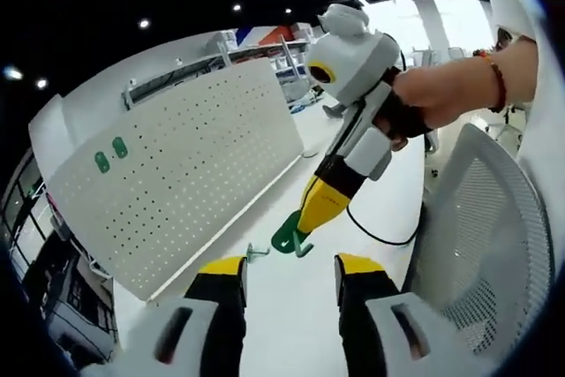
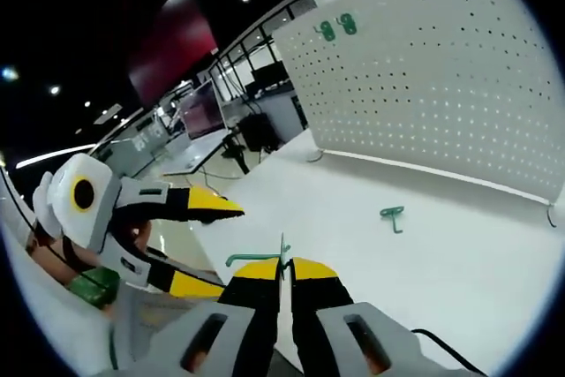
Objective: Insert the hook assembly into the mounting plate slot until the hook locks in place.
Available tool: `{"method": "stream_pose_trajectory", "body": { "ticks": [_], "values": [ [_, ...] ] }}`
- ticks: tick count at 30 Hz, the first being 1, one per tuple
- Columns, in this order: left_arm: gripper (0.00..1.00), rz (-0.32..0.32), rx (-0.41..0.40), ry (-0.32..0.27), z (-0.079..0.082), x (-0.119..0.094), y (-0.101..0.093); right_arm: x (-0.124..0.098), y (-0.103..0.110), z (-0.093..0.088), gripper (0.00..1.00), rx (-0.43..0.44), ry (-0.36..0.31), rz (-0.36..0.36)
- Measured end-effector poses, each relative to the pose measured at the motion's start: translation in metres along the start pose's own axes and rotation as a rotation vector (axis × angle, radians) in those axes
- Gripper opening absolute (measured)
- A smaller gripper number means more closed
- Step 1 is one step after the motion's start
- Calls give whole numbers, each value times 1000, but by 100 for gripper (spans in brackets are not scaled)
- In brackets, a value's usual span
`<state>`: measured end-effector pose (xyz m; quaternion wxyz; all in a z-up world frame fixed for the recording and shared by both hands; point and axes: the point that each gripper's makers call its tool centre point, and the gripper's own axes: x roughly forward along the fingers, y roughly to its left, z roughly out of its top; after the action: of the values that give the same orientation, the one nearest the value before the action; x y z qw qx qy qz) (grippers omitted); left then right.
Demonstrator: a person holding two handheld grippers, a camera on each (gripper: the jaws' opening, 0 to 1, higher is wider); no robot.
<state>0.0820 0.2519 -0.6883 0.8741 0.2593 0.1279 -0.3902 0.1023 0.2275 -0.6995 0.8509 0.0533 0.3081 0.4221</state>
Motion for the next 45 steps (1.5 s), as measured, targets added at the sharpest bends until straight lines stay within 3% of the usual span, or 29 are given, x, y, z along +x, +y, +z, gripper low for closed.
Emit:
{"method": "stream_pose_trajectory", "body": {
  "ticks": [4, 15, 28, 45],
  "values": [
    [25, 6, 11, -8, 2, 1, 2, 1, 4, 1, 2, -3, 8, 13],
    [12, 25, 122, -5, 2, 4, 5, 5, 10, 8, 2, 9, 20, 26],
    [8, 13, 228, -1, 5, 9, -1, 9, 14, 4, 2, -7, 66, 31],
    [4, 38, 268, 54, -2, 8, 2, 11, 14, 2, 2, -9, 91, 36]
  ]
}}
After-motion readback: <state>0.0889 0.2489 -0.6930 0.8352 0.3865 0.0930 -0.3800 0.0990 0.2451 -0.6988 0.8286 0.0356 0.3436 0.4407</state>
